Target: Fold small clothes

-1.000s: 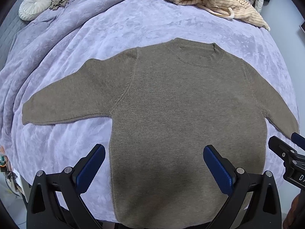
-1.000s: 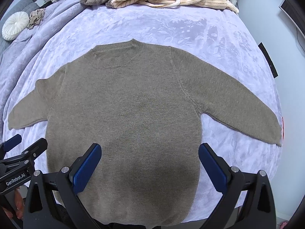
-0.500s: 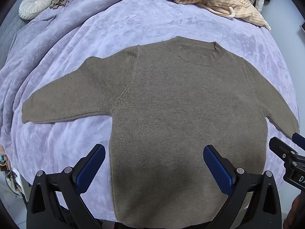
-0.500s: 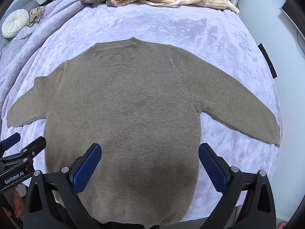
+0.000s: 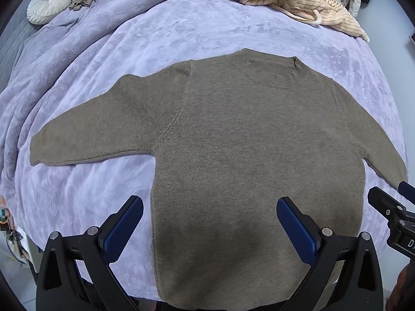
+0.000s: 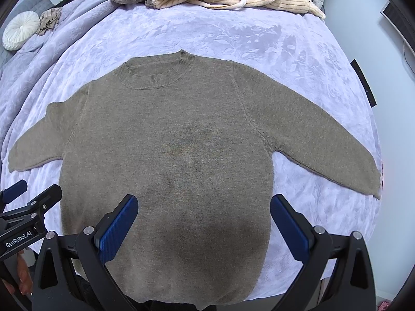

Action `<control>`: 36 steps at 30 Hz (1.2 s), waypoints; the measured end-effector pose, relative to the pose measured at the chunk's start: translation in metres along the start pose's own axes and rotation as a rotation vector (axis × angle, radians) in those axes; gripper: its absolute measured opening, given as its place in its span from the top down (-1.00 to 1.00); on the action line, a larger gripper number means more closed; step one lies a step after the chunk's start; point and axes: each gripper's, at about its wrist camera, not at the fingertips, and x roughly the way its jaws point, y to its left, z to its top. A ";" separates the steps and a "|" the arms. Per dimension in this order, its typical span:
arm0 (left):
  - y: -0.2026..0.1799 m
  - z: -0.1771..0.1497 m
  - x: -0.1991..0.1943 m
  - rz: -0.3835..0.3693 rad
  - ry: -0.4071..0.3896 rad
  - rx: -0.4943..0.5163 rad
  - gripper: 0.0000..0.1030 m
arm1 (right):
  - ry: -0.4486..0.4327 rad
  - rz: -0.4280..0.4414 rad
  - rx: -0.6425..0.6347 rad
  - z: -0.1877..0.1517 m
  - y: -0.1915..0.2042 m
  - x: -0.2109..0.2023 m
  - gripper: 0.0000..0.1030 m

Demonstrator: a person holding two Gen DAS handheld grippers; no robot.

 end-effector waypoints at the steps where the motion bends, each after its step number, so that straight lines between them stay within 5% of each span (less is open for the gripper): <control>1: 0.001 0.000 0.000 -0.001 0.000 -0.001 -1.00 | 0.000 -0.001 0.000 0.000 0.000 0.000 -0.97; 36: 0.009 -0.010 0.009 -0.008 0.020 -0.012 -1.00 | 0.022 -0.022 -0.010 -0.005 0.010 0.003 -0.97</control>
